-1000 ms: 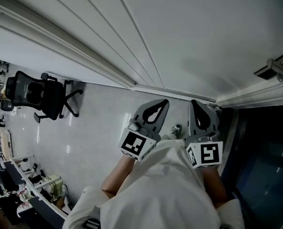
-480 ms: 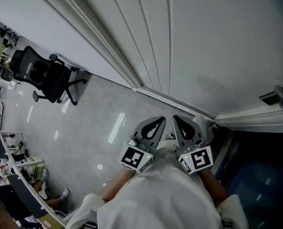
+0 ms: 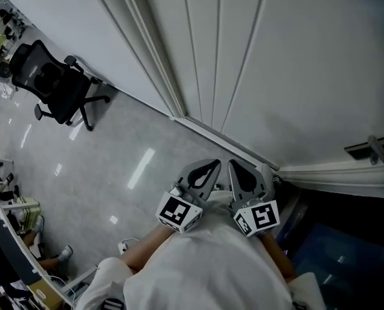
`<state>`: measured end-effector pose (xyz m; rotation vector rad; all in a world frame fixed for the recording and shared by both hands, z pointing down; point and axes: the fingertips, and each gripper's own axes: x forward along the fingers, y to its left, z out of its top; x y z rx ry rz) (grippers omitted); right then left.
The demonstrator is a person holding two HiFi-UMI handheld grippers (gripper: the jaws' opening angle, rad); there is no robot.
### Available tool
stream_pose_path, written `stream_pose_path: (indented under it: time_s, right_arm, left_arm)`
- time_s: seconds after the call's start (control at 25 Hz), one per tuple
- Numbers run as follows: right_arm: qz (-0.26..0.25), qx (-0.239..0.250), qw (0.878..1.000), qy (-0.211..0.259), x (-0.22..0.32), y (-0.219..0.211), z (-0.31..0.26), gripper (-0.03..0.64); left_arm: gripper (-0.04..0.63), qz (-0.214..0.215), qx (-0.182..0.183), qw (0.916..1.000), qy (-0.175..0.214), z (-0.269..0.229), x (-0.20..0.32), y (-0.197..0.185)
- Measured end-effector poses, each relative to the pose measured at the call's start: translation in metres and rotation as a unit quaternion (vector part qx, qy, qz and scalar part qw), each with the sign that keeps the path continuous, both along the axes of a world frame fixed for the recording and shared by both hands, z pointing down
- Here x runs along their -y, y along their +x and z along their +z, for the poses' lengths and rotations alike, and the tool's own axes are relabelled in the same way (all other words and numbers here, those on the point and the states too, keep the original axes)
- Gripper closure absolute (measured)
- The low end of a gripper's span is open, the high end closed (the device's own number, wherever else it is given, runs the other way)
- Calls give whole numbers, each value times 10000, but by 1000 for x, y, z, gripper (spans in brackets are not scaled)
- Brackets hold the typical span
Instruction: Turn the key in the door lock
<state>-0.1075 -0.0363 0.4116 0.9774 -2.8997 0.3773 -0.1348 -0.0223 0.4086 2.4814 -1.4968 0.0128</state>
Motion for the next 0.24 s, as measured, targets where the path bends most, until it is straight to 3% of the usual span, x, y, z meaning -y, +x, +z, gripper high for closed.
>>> stream_pose_path:
  time_s: [0.24]
  right_arm:
    - [91,51,9999,-128,2,9,-2,614]
  left_arm:
    - [590,514,177,9985,-1,-7,-1,31]
